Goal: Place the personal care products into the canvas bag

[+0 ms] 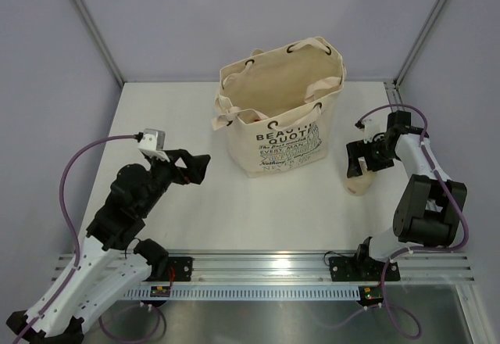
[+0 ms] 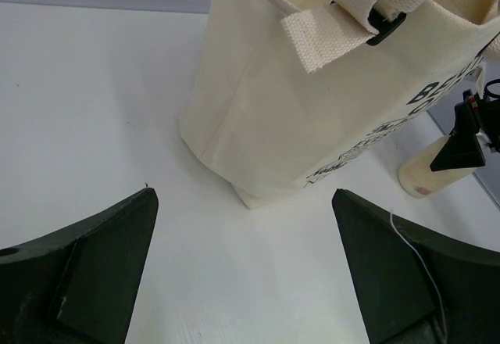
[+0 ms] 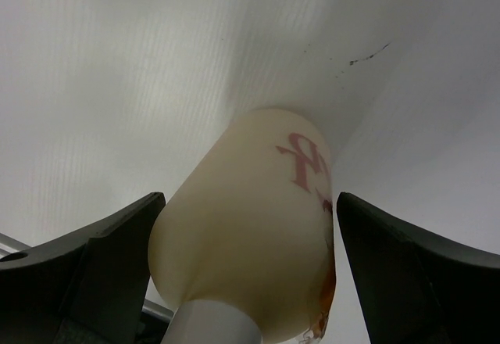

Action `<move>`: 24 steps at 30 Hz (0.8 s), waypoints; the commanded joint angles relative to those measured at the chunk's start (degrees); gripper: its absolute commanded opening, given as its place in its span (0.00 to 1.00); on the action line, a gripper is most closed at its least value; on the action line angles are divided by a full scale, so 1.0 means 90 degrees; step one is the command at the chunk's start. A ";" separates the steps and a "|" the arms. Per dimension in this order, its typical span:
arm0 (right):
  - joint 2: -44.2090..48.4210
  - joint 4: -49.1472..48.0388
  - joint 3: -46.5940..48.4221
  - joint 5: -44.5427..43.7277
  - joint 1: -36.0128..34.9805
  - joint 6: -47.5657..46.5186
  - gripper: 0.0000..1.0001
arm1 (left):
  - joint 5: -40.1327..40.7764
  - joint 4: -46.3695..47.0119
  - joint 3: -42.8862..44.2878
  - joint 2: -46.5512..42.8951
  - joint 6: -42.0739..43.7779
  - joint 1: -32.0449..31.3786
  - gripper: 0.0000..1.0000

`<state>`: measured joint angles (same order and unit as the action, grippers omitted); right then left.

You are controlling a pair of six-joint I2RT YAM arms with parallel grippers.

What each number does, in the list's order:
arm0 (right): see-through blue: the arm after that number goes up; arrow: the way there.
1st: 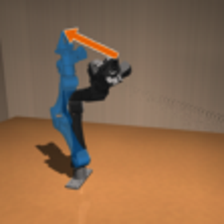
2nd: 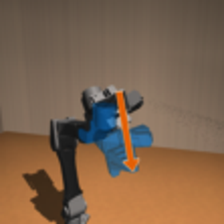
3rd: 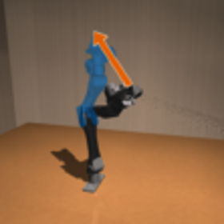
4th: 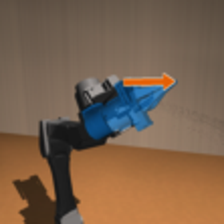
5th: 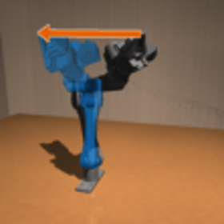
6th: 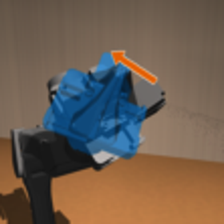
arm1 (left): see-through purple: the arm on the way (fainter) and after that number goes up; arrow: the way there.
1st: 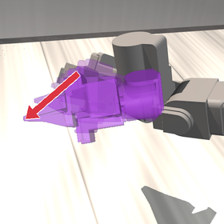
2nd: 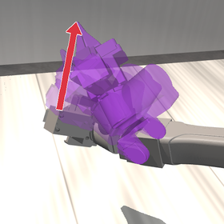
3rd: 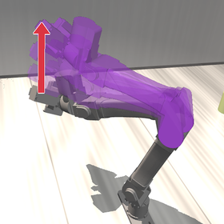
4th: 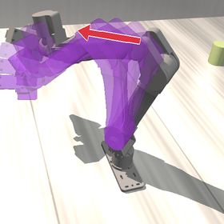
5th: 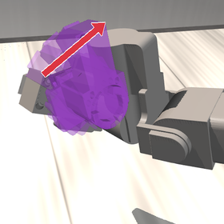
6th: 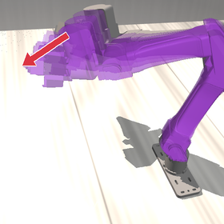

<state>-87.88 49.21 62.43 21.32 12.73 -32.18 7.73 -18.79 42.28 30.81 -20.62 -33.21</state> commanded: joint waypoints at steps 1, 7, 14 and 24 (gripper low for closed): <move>-0.0021 -0.0429 -0.0169 -0.0162 -0.0086 -0.0076 0.99 | -0.0067 0.0476 0.0077 0.0092 -0.0101 0.0018 0.99; 0.0438 -0.0536 -0.0345 0.0042 -0.0087 -0.0320 0.84 | -0.0028 0.0593 0.0048 0.0190 -0.0140 0.0018 0.99; 0.0534 -0.0351 -0.0131 0.0355 -0.0087 -0.0213 0.21 | -0.0116 0.0594 0.0126 0.0327 -0.0189 0.0018 0.99; 0.0877 -0.0399 0.0328 0.0677 0.0030 0.0792 0.00 | -0.0272 0.0564 -0.0020 0.0122 -0.0218 0.0018 0.99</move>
<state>-83.42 47.40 61.45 23.70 12.49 -29.19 6.94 -16.67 42.28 32.88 -21.74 -33.21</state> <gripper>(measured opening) 0.885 0.985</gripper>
